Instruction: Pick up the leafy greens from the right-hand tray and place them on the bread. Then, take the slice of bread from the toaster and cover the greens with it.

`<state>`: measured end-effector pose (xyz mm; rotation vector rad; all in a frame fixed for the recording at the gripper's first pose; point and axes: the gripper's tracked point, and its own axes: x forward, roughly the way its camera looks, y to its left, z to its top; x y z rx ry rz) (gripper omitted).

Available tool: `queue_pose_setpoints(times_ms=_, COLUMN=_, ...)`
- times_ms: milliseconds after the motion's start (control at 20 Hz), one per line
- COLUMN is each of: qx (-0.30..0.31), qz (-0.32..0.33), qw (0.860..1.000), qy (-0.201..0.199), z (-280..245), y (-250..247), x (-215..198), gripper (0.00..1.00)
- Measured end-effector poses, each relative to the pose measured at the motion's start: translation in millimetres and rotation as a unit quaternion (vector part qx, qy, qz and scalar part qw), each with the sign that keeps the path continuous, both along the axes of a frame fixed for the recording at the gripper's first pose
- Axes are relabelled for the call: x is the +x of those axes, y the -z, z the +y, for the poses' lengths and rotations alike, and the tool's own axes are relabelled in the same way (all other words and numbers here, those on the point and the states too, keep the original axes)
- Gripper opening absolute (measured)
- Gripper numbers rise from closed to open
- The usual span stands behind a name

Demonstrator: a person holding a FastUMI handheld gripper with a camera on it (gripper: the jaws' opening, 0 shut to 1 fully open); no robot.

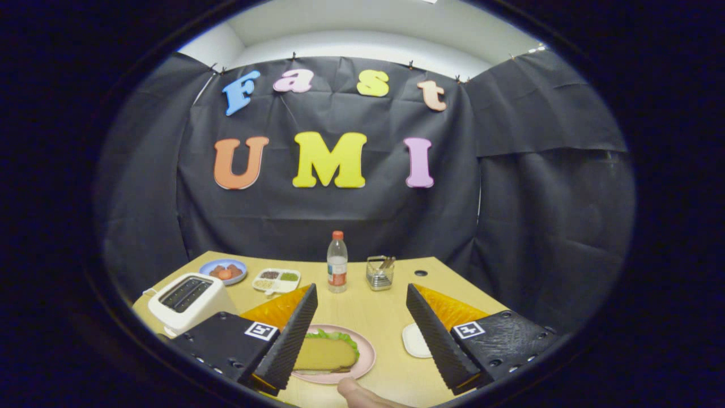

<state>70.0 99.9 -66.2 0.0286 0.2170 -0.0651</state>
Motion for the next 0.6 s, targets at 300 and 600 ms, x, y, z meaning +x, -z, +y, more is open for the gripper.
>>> queue_pose_setpoints(times_ms=300, qx=0.044, qz=-0.075, qw=0.996, qy=-0.018, z=14, y=-68, x=-62, gripper=0.96)
queue_pose_setpoints(times_ms=600, qx=-0.002, qz=-0.121, qw=0.992, qy=-0.032, z=22, y=-92, x=-97, gripper=0.96)
